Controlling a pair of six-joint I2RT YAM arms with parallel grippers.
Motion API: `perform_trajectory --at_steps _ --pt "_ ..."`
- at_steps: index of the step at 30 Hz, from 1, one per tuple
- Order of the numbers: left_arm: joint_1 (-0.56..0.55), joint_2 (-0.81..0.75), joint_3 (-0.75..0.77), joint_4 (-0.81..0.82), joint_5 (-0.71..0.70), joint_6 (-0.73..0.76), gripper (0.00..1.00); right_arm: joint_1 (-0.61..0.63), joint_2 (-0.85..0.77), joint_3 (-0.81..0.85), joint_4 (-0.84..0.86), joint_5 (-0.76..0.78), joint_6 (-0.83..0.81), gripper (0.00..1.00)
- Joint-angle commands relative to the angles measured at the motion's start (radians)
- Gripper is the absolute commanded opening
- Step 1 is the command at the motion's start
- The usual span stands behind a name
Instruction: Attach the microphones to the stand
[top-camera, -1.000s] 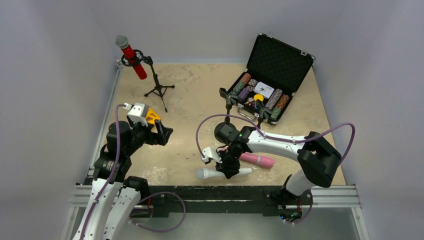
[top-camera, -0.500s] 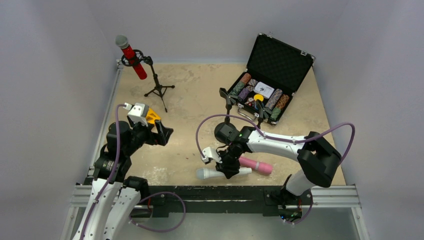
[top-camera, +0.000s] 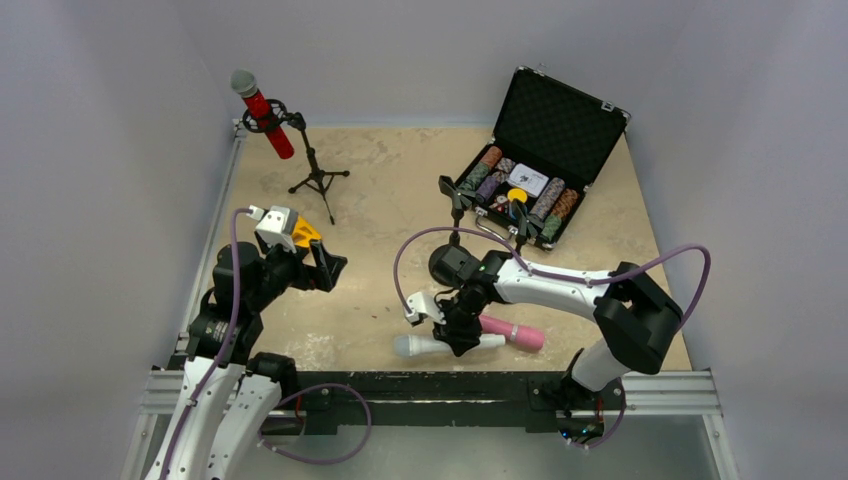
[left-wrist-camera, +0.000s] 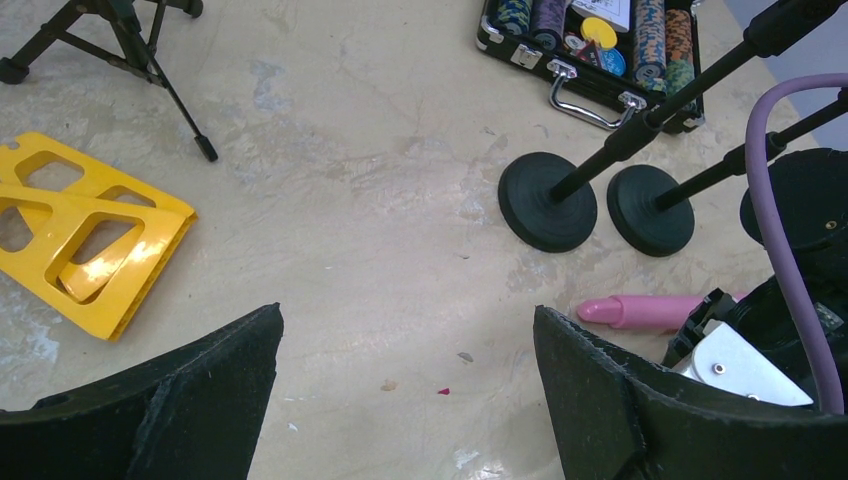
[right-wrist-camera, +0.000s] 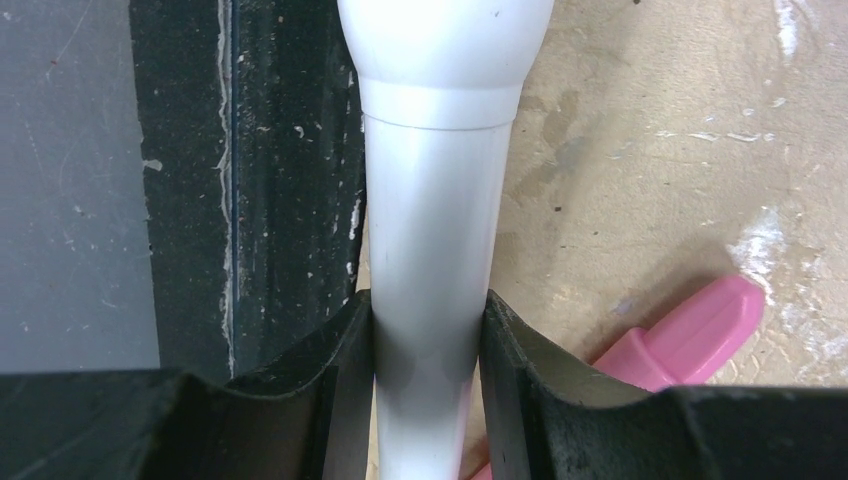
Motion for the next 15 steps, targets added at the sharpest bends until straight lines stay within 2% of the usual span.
perform_trajectory --at_steps 1,15 --pt "0.008 -0.007 0.0 0.046 0.019 0.01 0.99 0.0 -0.024 0.016 -0.041 -0.073 -0.046 0.0" --pt "0.008 -0.03 -0.005 0.061 0.049 -0.008 0.99 -0.003 -0.108 0.025 -0.106 -0.161 -0.113 0.0"
